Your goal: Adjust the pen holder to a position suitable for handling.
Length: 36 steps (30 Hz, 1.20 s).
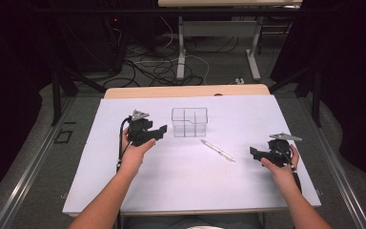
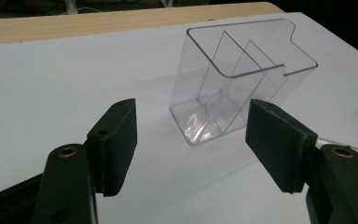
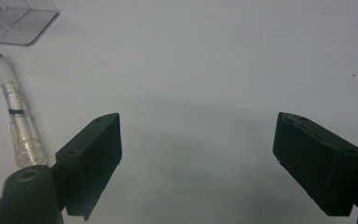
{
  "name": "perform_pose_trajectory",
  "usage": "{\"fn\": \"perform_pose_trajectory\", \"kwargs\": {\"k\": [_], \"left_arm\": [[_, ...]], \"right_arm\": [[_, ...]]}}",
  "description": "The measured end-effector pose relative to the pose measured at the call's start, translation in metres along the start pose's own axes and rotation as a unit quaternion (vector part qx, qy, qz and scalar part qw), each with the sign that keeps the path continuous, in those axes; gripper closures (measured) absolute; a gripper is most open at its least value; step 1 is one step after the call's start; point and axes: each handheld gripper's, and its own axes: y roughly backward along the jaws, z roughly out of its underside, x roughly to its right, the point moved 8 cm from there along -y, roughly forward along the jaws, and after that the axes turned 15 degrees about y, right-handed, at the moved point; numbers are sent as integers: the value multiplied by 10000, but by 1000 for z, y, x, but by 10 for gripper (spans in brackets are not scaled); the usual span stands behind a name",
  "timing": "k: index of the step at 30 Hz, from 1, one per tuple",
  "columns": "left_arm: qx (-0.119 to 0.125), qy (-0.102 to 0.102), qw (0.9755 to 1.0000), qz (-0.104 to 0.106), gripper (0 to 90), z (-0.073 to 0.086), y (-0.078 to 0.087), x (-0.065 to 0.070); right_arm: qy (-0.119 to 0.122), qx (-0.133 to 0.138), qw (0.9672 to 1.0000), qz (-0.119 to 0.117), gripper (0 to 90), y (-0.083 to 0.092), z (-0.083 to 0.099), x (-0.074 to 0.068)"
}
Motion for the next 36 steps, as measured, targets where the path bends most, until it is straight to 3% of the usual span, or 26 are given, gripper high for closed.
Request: {"fn": "perform_pose_trajectory", "kwargs": {"k": [4,8,13,15,17,18,21,24,26,36], "left_arm": [[8,-13,10000,15,319,6,7,-4],[-59,201,9998,60,277,13,15,-10],[-28,265,9995,177,154,17,25,-14],[-25,-3,9997,236,131,27,27,-16],[-86,-55,9995,294,83,31,28,-17],[-166,-142,9991,356,3,35,29,-18],[-43,-171,9994,292,2,35,29,-19],[-50,-25,9993,357,1,38,32,-20],[-110,-43,9993,361,2,40,34,-22],[44,-12,9997,240,7,39,38,-33]], "right_arm": [[-5,-13,10000,11,151,0,1,-1],[-18,-24,10000,20,151,0,1,-1],[2,-12,10000,21,151,0,0,-1],[16,-17,10000,27,151,0,1,-1],[20,-19,10000,27,151,0,1,-1],[30,-24,10000,43,151,-1,1,-1],[53,-24,10000,-9,151,0,0,-2],[69,-21,10000,14,151,-1,0,-2],[75,-27,10000,31,151,-2,0,-2],[406,43,9991,-123,153,-5,-7,-10]]}}
